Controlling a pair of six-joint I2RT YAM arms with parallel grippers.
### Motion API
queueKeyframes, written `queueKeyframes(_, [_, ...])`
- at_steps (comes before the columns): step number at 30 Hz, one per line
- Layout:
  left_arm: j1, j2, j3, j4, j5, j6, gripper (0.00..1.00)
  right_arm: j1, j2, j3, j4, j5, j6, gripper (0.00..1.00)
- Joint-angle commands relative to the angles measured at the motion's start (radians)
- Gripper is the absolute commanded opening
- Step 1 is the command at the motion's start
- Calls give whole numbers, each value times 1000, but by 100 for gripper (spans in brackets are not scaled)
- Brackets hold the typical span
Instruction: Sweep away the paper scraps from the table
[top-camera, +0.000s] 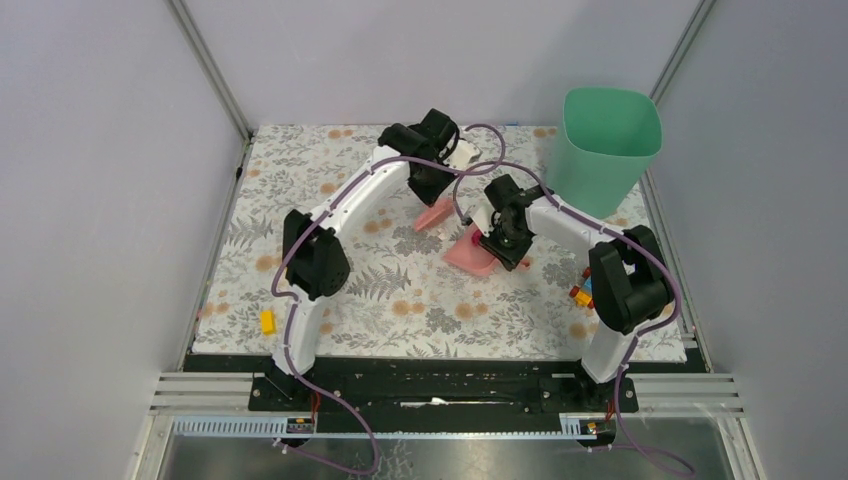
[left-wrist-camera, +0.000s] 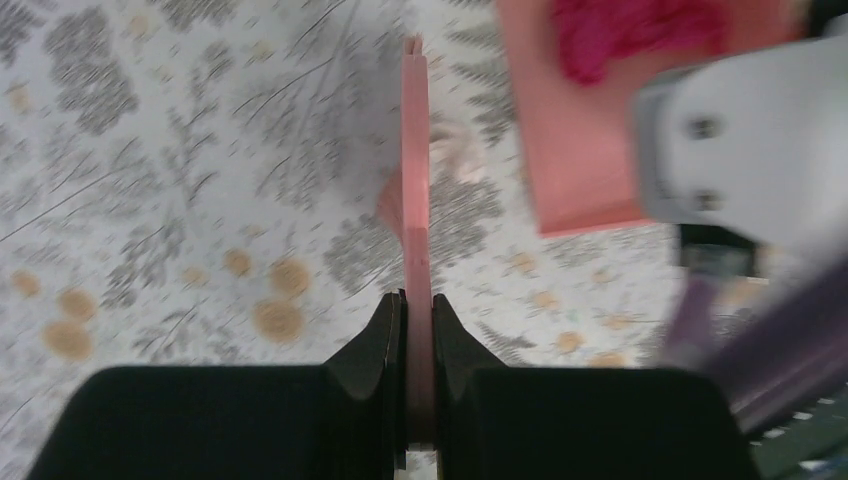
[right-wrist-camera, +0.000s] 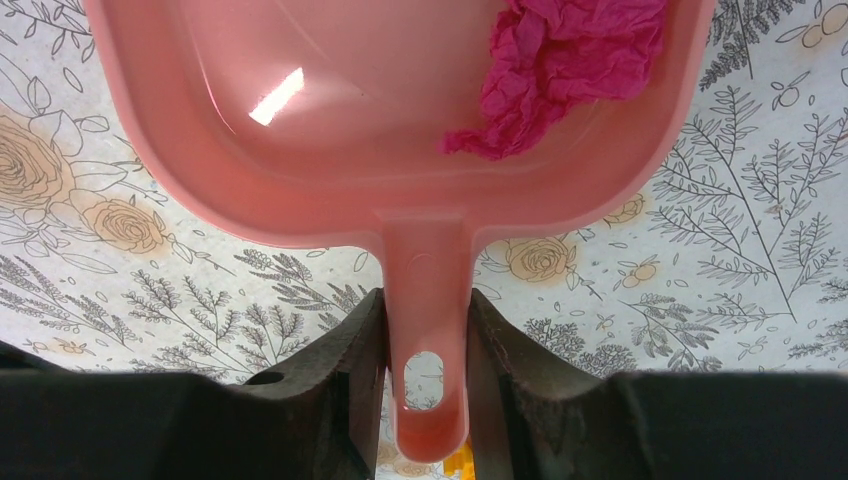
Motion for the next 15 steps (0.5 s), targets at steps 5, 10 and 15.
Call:
queueKeyframes(5, [-3,-12,123,13,375,-110,0,12,20,38,-18,-22,9,0])
queueKeyframes(10, [13,-43,127,27,445,-146,0,12,-25,12,2,-51,21,0])
queueKeyframes(15, [56,-84,104,38,473,-163,0,12,-44,-34,10,-84,30,0])
